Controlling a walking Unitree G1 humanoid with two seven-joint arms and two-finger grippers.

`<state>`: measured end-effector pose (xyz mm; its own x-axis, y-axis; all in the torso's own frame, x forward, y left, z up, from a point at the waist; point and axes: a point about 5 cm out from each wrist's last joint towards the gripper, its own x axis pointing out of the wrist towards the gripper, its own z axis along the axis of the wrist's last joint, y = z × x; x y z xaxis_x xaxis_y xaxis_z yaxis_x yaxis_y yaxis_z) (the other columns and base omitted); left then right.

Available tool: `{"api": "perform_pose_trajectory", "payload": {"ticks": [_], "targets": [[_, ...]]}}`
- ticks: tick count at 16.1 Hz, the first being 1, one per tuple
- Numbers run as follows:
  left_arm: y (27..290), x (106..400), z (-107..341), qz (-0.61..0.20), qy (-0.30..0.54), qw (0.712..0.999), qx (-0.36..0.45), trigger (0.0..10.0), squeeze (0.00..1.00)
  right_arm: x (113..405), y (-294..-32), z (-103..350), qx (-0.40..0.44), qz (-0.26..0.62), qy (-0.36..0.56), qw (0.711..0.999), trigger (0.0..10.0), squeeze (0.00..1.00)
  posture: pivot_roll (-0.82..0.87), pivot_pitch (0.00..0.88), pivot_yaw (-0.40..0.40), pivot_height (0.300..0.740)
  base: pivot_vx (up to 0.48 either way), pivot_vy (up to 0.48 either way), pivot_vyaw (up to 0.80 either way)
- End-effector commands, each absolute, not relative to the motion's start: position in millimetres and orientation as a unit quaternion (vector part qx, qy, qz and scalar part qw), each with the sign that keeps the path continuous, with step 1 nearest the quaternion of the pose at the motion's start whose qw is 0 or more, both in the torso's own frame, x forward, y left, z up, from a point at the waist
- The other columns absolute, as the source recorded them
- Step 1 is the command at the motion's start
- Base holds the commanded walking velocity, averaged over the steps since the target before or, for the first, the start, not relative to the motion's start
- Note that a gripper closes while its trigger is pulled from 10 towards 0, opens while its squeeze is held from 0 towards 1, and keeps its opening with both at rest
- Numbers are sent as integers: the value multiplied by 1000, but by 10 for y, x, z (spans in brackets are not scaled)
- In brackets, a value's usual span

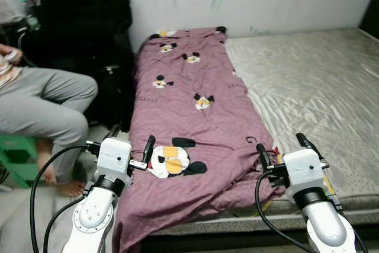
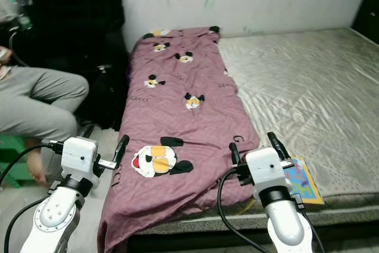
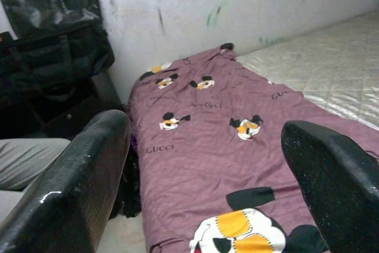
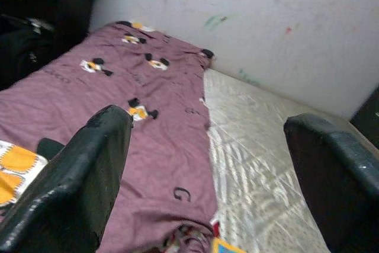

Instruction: Clean up the room

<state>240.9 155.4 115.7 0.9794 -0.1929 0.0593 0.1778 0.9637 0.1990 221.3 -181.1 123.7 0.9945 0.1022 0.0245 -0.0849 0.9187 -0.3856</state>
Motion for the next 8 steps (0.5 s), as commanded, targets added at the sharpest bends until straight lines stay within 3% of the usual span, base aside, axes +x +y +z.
{"api": "perform_pose_trajectory", "payload": {"ticks": [1,8], "targets": [[1582,2423,1184,-91,-44,989,108,10000,0,2230,-1793,1238,-195,53,-25,979,10000,0,-37,0,36,740,0,0,0],[1604,2427,1181,-82,-42,989,115,10000,0,2315,-1769,1256,-188,49,-34,980,10000,0,-28,0,40,740,0,0,799]]}}
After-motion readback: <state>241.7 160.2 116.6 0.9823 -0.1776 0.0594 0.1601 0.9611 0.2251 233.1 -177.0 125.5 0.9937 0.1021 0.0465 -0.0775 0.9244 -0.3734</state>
